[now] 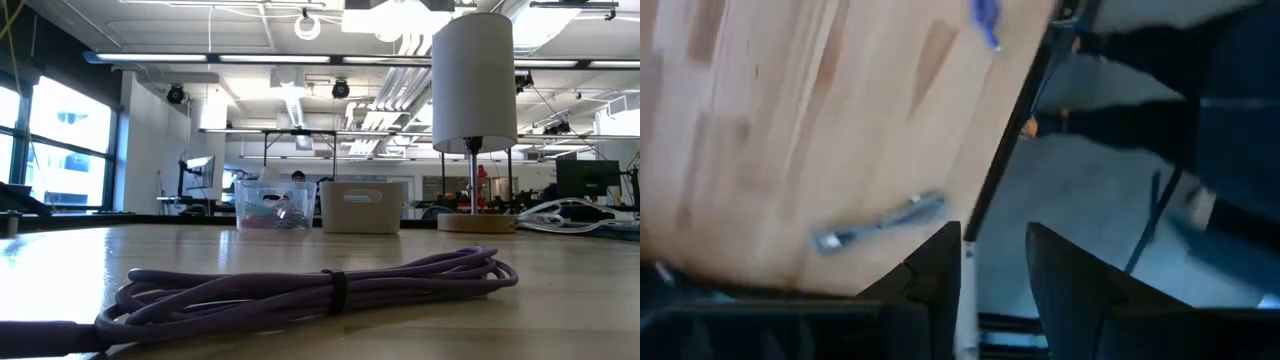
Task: Pick & Place USB Port
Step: Put the white cable into the gray bin
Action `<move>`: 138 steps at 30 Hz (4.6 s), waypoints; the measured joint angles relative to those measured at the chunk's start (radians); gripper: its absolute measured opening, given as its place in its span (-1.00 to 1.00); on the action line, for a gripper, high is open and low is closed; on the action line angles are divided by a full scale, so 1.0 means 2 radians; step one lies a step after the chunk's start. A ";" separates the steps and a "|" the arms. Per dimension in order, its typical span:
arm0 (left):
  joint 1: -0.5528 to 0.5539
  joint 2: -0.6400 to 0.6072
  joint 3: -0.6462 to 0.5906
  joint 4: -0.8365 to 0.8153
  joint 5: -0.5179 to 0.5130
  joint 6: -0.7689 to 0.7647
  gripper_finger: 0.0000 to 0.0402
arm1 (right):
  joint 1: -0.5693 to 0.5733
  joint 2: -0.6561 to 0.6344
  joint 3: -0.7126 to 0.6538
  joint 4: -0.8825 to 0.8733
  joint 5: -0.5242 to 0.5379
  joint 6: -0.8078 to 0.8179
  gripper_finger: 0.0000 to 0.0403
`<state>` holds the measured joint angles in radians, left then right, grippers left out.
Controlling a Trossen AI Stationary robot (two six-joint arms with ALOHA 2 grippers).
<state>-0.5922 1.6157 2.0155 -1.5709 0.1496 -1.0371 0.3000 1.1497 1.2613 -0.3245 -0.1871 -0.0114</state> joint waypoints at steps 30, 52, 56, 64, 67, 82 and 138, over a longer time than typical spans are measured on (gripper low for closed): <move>-0.070 0.119 -0.001 0.000 0.062 -0.293 0.00 | 0.071 -0.040 0.000 -0.116 -0.198 -0.029 -0.12; -0.036 0.118 -0.191 0.017 0.156 -0.372 0.32 | 0.081 -0.088 0.000 -0.199 -0.169 -0.025 -0.12; -0.035 0.118 -0.229 0.045 0.164 -0.373 0.32 | 0.081 -0.088 0.000 -0.205 -0.169 -0.014 -0.12; -0.034 0.118 -0.304 0.145 0.169 -0.374 0.32 | 0.081 -0.088 0.000 -0.224 -0.170 0.006 -0.12; -0.035 0.118 -0.328 0.172 0.176 -0.377 0.32 | 0.081 -0.088 0.000 -0.227 -0.172 0.008 -0.12; -0.038 0.118 -0.369 0.223 0.108 -0.417 0.32 | 0.081 -0.087 0.000 -0.214 -0.161 0.017 -0.12; -0.123 0.045 -0.369 0.337 -0.226 -0.348 0.32 | 0.081 -0.078 0.000 -0.134 -0.081 0.007 -0.12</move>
<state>-0.8379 1.7054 1.2780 -0.8968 -0.3023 -1.7331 0.4610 0.9936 1.2621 -0.5934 -0.3492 0.0025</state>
